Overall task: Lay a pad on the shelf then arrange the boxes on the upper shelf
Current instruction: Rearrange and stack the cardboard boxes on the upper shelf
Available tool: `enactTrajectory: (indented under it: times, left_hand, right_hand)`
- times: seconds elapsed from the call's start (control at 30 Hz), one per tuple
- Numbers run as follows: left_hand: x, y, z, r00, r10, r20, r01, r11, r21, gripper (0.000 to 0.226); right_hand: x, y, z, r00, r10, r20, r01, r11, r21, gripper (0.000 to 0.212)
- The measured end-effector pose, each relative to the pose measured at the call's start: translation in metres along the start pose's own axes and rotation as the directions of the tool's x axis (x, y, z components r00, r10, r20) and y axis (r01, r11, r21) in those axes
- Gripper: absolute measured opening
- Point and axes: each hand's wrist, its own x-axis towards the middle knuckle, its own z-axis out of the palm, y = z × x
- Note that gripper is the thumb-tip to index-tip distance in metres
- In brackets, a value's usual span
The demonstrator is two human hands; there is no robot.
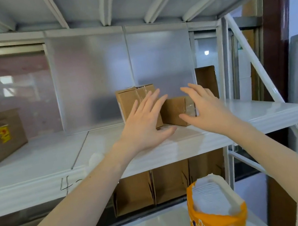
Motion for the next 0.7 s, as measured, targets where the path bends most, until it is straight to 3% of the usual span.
enactTrajectory:
  times: [0.43, 0.57, 0.7]
  left_hand:
    - [0.027, -0.009, 0.032, 0.999, 0.051, 0.008, -0.051, 0.998, 0.041, 0.075]
    - [0.023, -0.009, 0.022, 0.998, 0.057, -0.003, -0.057, 0.998, 0.031, 0.073]
    - [0.024, -0.011, 0.003, 0.995, 0.081, -0.064, -0.077, 0.995, 0.06, 0.072]
  right_hand:
    - [0.046, 0.035, 0.046, 0.977, 0.2, 0.073, -0.209, 0.965, 0.159, 0.083]
    - [0.041, 0.029, 0.04, 0.984, 0.177, -0.03, -0.17, 0.97, 0.173, 0.072]
    - [0.038, 0.017, 0.017, 0.974, 0.158, -0.163, -0.135, 0.98, 0.145, 0.078]
